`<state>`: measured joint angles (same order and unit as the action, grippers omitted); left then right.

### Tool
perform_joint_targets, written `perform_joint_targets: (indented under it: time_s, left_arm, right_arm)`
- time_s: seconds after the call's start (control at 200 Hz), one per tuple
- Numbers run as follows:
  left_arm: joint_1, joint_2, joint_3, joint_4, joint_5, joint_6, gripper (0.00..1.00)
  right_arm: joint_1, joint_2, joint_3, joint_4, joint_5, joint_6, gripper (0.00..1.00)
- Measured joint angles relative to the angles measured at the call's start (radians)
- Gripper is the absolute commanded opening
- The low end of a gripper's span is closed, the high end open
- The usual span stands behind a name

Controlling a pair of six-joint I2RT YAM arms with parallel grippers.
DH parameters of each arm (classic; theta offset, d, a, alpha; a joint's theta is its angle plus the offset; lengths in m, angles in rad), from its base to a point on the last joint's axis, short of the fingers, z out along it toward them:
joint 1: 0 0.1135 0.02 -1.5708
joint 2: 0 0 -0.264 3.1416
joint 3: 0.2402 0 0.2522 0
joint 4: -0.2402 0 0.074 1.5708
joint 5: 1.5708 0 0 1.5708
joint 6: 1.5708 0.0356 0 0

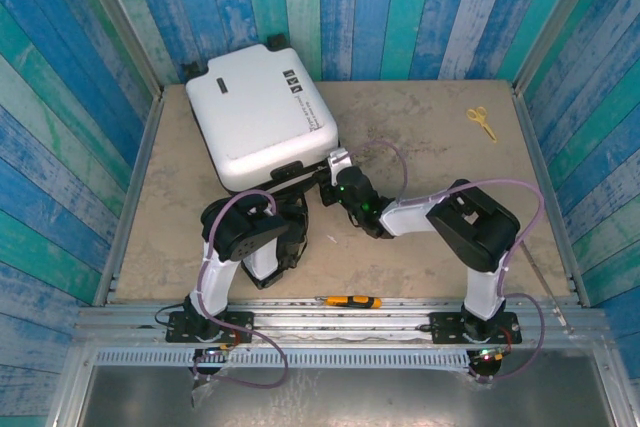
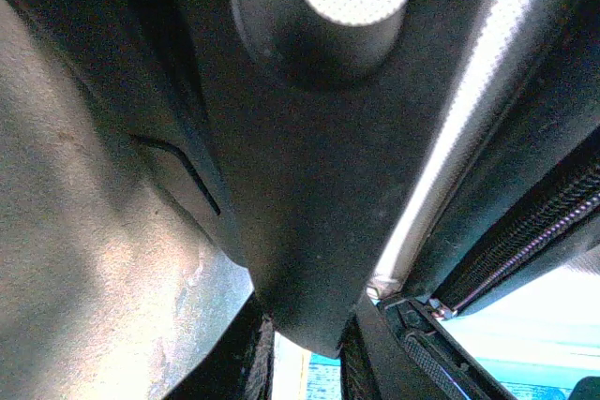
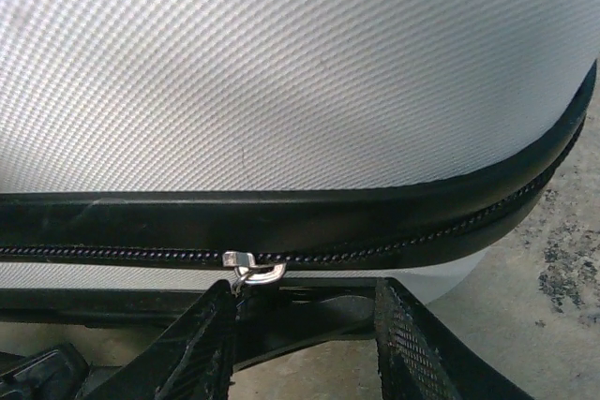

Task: Pack the luggage

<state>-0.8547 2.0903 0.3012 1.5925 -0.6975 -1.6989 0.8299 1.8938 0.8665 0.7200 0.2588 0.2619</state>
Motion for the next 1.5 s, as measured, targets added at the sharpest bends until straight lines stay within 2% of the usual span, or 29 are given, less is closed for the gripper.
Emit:
perform_joint_targets:
  time_s: [0.125,0.526,0.646,0.716,0.981,1.362,1.497]
  left_arm:
    - [0.000,0.000,0.000,0.000,0.000,0.000,0.00]
    - [0.004,0.013,0.023,0.000,0.000,0.000,0.00]
    - [0.006,0.017,0.027,0.000,-0.001,0.000,0.00]
    - [0.006,0.017,0.027,0.000,-0.001,0.000,0.00]
    - [0.006,0.017,0.026,0.000,0.000,0.000,0.00]
    - [0.006,0.017,0.028,0.000,-0.001,0.004,0.00]
    - [0.006,0.017,0.028,-0.001,-0.001,0.006,0.00]
  right_arm:
    - [-0.002,0.004,0.000,0.011,-0.001,0.011,0.39]
    - [0.002,0.042,0.026,0.051,-0.009,0.052,0.18]
    - [0.003,0.049,0.034,0.053,-0.024,0.075,0.10]
    - [0.003,0.049,0.034,0.054,-0.030,0.093,0.01]
    - [-0.023,0.031,0.015,0.051,-0.110,0.105,0.00]
    - [-0.118,0.001,-0.010,0.042,-0.430,0.086,0.01]
    - [-0.124,0.001,0.001,0.013,-0.518,0.075,0.00]
